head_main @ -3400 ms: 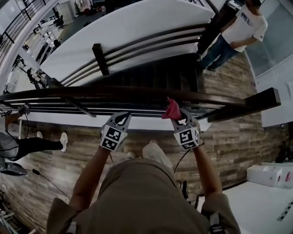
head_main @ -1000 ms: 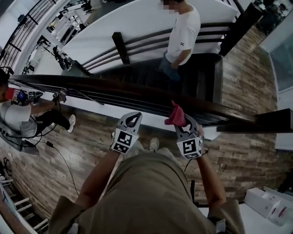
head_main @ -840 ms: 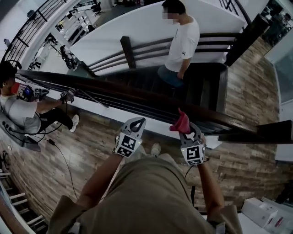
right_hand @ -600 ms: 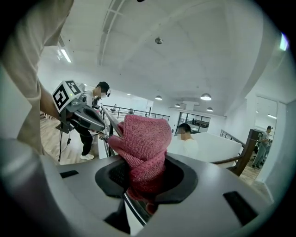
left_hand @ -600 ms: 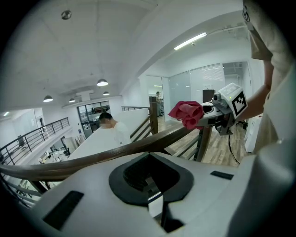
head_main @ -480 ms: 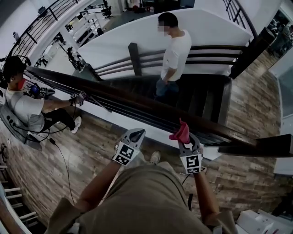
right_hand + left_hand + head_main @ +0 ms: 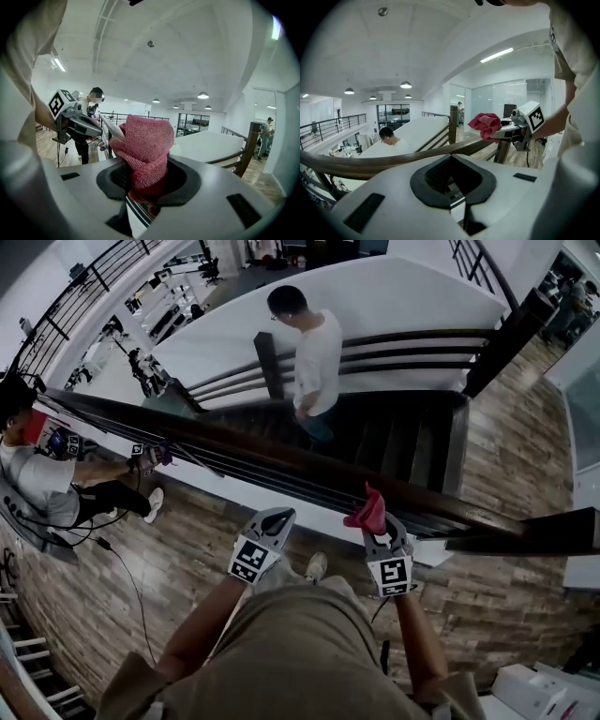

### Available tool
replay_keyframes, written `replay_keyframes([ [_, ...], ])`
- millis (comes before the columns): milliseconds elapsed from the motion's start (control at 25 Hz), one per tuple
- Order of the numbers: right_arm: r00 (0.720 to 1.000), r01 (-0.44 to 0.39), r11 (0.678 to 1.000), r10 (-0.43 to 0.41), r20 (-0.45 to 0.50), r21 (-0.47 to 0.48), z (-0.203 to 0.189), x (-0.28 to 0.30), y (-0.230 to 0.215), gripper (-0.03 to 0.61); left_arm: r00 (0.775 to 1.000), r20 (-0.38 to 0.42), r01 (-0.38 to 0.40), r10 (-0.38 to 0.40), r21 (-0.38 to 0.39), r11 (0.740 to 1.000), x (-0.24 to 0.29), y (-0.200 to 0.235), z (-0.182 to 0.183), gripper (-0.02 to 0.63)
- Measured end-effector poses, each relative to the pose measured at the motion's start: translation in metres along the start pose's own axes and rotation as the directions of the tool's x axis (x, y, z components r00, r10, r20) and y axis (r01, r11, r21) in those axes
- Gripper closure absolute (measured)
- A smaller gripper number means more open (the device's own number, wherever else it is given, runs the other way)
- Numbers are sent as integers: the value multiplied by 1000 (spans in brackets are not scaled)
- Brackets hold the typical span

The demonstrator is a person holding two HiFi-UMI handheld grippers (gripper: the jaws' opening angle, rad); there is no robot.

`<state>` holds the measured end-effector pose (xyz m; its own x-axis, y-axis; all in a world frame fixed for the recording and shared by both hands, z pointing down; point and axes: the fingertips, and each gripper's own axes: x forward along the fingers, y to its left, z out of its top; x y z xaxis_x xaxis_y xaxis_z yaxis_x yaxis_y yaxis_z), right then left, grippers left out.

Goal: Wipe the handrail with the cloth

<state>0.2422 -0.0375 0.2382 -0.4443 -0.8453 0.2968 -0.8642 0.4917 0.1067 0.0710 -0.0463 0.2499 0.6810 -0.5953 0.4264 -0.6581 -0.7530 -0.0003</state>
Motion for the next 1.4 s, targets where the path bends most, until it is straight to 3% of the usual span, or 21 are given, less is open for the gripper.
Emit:
replay_keyframes([
  [560,995,103,994,-103,-6,44,-2,-25,0,454,995,24,98,-96,-123,988,5,-3,3,598],
  [880,983,182,982,-180,-32,50,7,-37,20,454,986,37,168,-165,-119,979,-12,4,1,598],
  [1080,980,196,979,-194,-45,52,21,-27,51,454,985,43,172,-168,-115,978,-46,30,-3,598],
  [1400,984,173,985,-173,-35,5,56,11,131,454,992,38,128,-123,-159,979,-125,84,-41,598],
])
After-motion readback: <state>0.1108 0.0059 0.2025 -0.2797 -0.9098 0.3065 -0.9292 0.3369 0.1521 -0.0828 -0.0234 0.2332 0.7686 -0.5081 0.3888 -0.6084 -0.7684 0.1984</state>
